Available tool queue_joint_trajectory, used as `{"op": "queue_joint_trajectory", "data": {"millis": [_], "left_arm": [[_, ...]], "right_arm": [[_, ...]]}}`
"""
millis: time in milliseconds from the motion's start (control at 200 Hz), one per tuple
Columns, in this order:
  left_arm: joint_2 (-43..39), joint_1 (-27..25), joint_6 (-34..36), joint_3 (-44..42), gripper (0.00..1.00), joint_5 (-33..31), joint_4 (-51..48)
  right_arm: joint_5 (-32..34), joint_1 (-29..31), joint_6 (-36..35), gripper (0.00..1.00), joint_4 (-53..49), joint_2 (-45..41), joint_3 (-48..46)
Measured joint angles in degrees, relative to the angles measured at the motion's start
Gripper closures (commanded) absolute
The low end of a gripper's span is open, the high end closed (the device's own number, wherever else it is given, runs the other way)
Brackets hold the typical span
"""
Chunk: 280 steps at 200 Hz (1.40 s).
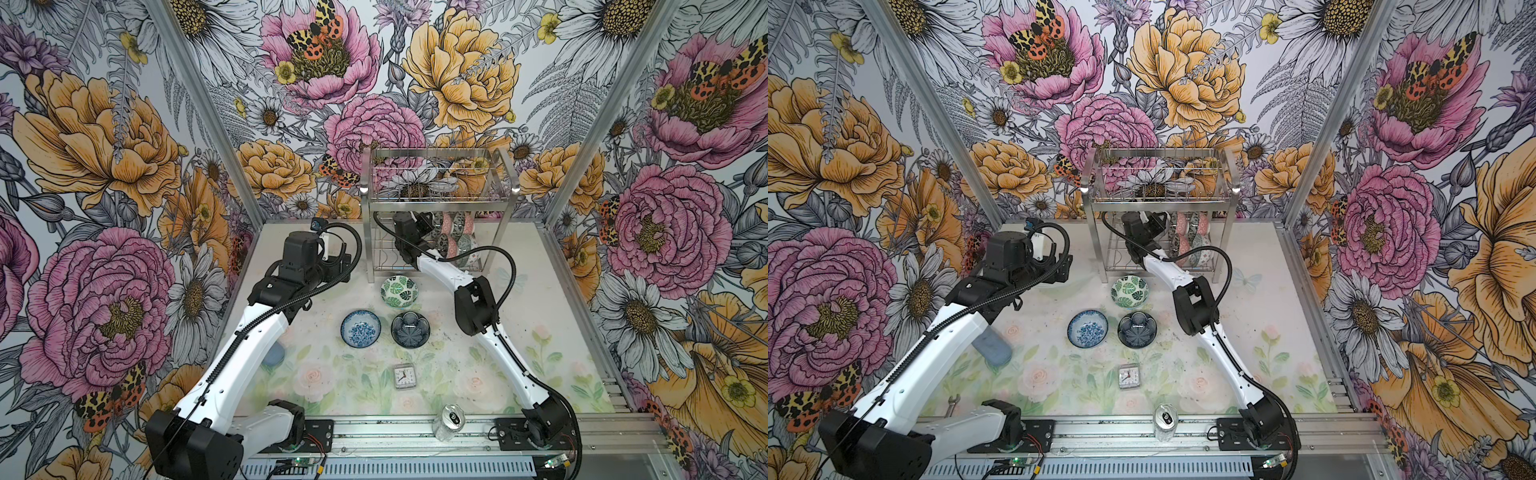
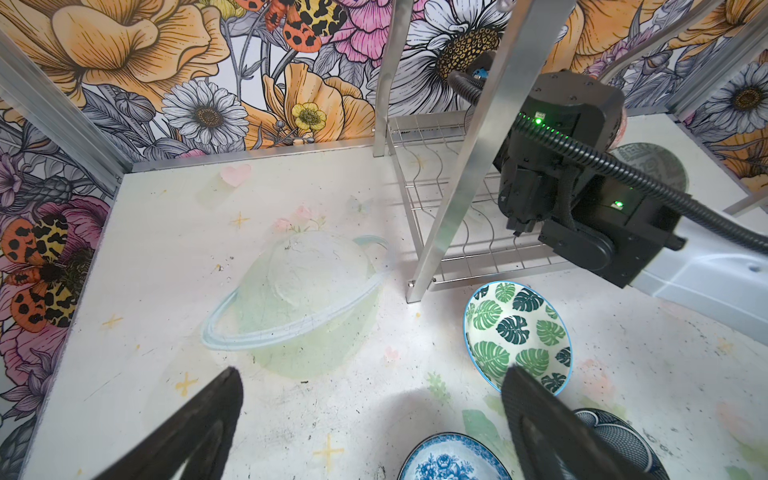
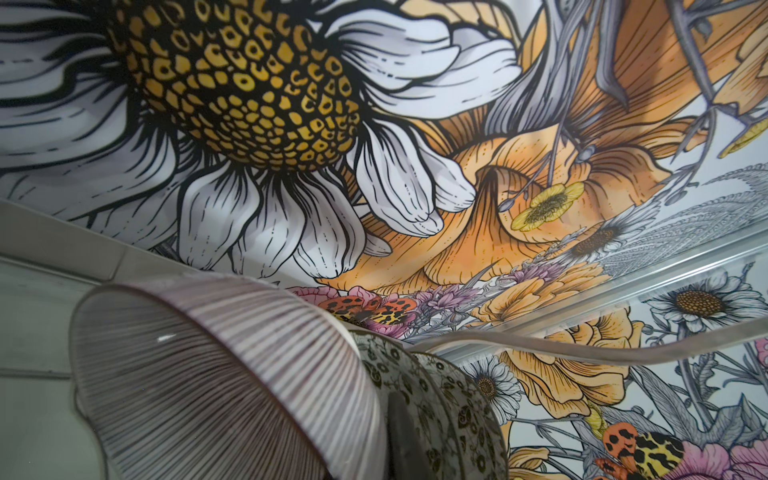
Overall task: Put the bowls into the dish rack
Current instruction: 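Lower the purple-striped bowl into the rack slot beside the patterned bowls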
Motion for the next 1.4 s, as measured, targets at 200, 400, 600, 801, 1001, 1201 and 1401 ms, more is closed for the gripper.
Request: {"op": "queue_joint_trajectory", "data": {"millis": [200,400,600,801,1001,1201,1401], "left_arm": [[0.00,0.00,0.00,0.00,0.01,0.04,-0.02],[0.00,0.00,-0.02,0.00,0.01,0.24,0.00],[0.09,0.00,-0.02,0.00,0.01,0.39,-0.02],[0.39,0.00,-0.02,0.00,0.01,0.66,-0.02],[0.48,0.00,-0.02,0.00,0.01,0.87,0.00],[0.57,0.00,-0.02,0.00,0.01,0.87,0.00],[1.01,0.00,-0.02,0.00,0.01,0.87,0.00]], "right_arm": [[-0.26,0.04,0.02,0.87,-0.42,0.00,0.11],[-1.92,1.44,0.57,0.78,-1.66,0.00,0.13],[-2.38,2.12,1.14,0.73,-1.92,0.00,0.13],[-3.02,2.25,1.33,0.70,-2.71,0.00,0.07],[-3.43,1.92,2.56,0.60,-3.21,-0.90,-1.79],[-3.93,1.90,4.87,0.44,-4.28,-2.91,-5.62],[-5.18,1.92,6.73,0.29,-4.76,-5.99,-9.90]]}}
